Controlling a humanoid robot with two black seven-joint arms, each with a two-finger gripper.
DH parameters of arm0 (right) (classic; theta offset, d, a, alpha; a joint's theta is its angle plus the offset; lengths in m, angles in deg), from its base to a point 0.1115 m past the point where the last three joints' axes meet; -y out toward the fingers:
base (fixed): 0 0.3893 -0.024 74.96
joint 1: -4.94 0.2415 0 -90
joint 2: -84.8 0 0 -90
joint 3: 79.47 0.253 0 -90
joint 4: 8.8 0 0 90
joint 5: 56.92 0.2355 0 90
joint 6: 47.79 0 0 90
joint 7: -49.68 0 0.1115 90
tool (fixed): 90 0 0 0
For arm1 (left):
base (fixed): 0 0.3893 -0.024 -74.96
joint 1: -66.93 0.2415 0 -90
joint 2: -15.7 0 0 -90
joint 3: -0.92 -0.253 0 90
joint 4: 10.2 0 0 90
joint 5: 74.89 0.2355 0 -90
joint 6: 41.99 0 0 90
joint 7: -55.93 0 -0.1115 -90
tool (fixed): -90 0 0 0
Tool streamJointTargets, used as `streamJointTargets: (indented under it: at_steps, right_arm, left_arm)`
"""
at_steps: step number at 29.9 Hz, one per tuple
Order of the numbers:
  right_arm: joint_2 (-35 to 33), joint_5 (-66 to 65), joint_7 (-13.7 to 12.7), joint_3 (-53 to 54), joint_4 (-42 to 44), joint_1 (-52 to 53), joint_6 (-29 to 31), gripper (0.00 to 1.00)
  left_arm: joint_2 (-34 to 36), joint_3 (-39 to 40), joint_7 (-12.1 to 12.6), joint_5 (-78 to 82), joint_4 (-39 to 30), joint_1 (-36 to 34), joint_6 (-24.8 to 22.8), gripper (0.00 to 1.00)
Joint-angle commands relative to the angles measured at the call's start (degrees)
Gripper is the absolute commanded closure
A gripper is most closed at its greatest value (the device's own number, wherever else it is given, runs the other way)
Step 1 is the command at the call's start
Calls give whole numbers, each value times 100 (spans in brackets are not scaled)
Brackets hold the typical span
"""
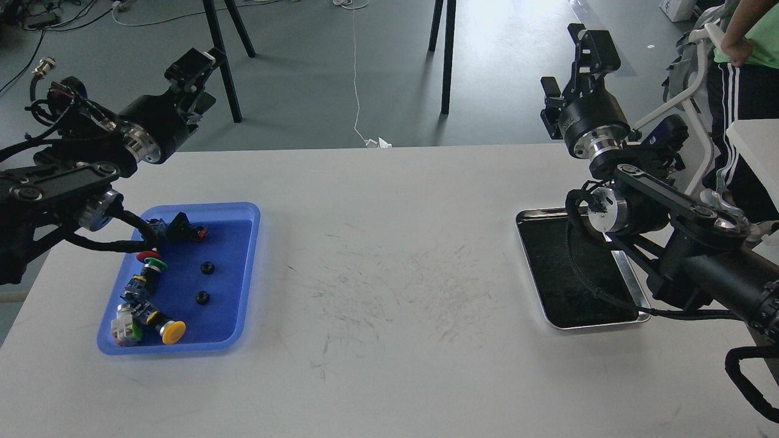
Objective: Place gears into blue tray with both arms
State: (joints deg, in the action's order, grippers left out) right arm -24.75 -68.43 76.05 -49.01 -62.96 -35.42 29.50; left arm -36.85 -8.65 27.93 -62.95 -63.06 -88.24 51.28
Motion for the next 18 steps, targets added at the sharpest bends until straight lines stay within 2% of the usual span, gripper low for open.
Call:
streamJointTargets:
  at_steps: [1, 10, 18]
  right_arm:
    - [-22, 325, -9, 47, 10, 19, 216, 1]
    - [-48, 966, -316, 258, 28, -25, 339, 1]
    - [-118, 1187, -536, 382, 63, -51, 769, 1]
  left_arm:
    - [-80, 114, 0, -164, 21, 5, -414, 2]
    - [-432, 605, 0, -745, 250, -39, -643, 2]
    - [-388, 1396, 0, -1237, 356, -13, -1539, 2]
